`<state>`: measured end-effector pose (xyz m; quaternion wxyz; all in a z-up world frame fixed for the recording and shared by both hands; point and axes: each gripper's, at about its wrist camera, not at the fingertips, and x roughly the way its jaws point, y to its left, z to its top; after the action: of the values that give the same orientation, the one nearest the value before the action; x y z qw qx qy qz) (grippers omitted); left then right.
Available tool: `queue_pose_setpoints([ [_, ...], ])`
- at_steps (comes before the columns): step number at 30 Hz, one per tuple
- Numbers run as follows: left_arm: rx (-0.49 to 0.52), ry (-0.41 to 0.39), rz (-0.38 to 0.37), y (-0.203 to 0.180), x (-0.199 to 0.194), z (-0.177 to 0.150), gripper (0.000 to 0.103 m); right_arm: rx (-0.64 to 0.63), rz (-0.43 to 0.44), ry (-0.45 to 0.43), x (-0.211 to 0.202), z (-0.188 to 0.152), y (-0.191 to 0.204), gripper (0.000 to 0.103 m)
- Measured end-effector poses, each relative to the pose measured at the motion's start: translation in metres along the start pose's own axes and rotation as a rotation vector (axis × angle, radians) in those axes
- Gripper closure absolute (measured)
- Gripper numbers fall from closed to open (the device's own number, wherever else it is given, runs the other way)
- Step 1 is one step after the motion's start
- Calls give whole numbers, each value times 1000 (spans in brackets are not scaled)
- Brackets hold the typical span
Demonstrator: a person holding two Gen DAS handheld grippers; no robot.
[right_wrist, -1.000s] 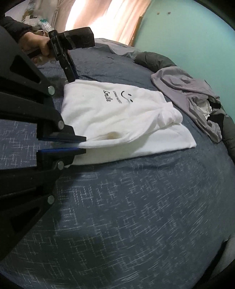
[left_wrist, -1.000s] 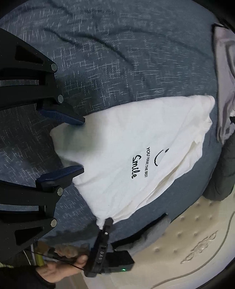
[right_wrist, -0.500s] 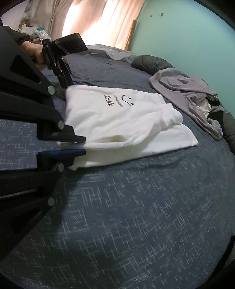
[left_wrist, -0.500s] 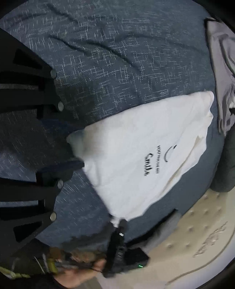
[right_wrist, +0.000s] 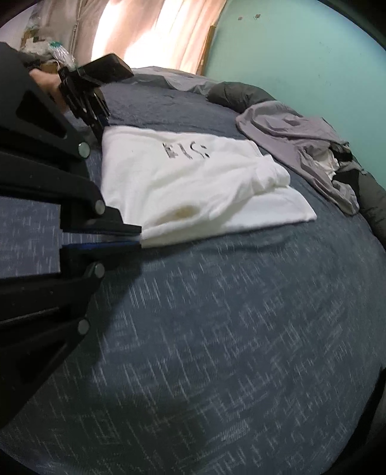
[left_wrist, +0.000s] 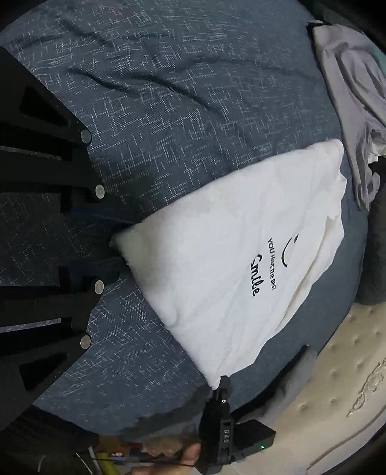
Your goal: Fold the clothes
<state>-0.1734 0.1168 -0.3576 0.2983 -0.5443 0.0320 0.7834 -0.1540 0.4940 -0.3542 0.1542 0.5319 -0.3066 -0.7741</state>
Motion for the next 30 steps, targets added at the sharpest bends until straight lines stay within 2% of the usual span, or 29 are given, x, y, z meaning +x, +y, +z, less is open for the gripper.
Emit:
queue_pose_setpoints([
  [6,-10,12,-16,4,3,-2,83,-19,-31,0,-2,-1,-2,100],
  [10,-44,-10,-45,6,-12,-5,83,-76,-54,14,-6,4,15,98],
  [13,-60,-62,-57,10,-33,-4,82,-124,-85,-10,-14,10,31,98],
  [16,-80,-104,-85,19,-42,14,80,-166,-81,-16,-14,19,47,95],
  [21,-141,-106,-135,17,-17,36,73,-280,-66,17,20,41,81,95],
  [24,-155,-92,-138,19,0,41,73,-334,-66,41,44,56,99,95],
  [30,-176,-105,-168,27,13,41,69,-425,-118,142,105,89,135,95],
])
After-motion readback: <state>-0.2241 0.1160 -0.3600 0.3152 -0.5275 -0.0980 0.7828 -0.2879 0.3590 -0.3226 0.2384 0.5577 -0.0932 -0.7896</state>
